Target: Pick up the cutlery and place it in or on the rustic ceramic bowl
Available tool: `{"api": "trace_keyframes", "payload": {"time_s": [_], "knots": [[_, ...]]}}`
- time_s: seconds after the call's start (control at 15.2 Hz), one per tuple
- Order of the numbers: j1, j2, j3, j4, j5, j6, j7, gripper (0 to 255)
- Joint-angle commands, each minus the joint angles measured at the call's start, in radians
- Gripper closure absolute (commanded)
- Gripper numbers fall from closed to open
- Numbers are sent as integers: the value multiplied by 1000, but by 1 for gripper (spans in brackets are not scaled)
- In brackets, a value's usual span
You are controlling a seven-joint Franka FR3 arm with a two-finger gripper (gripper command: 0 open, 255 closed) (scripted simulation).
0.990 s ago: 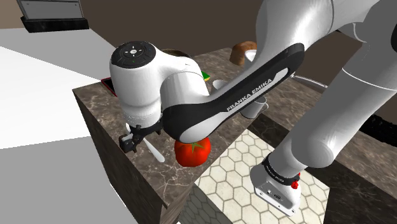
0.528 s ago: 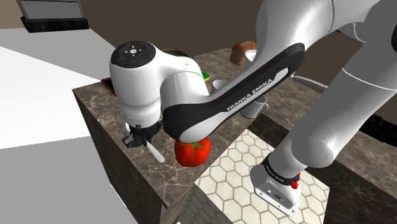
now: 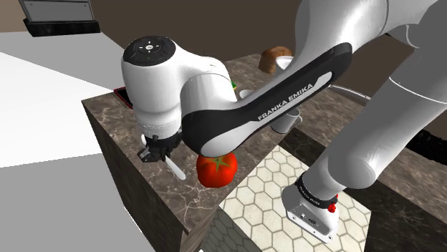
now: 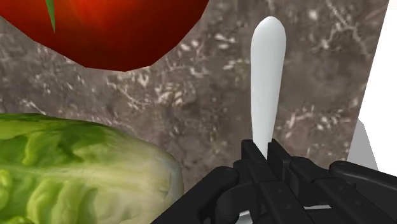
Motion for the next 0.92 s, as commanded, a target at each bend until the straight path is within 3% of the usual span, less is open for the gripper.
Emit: {"api": "trace_keyframes", "payload": {"time_s": [0.0, 0.86], "knots": [[-2, -25, 2, 9, 29, -23, -24, 255], [1, -142, -13, 94, 150, -175, -136, 255]]}}
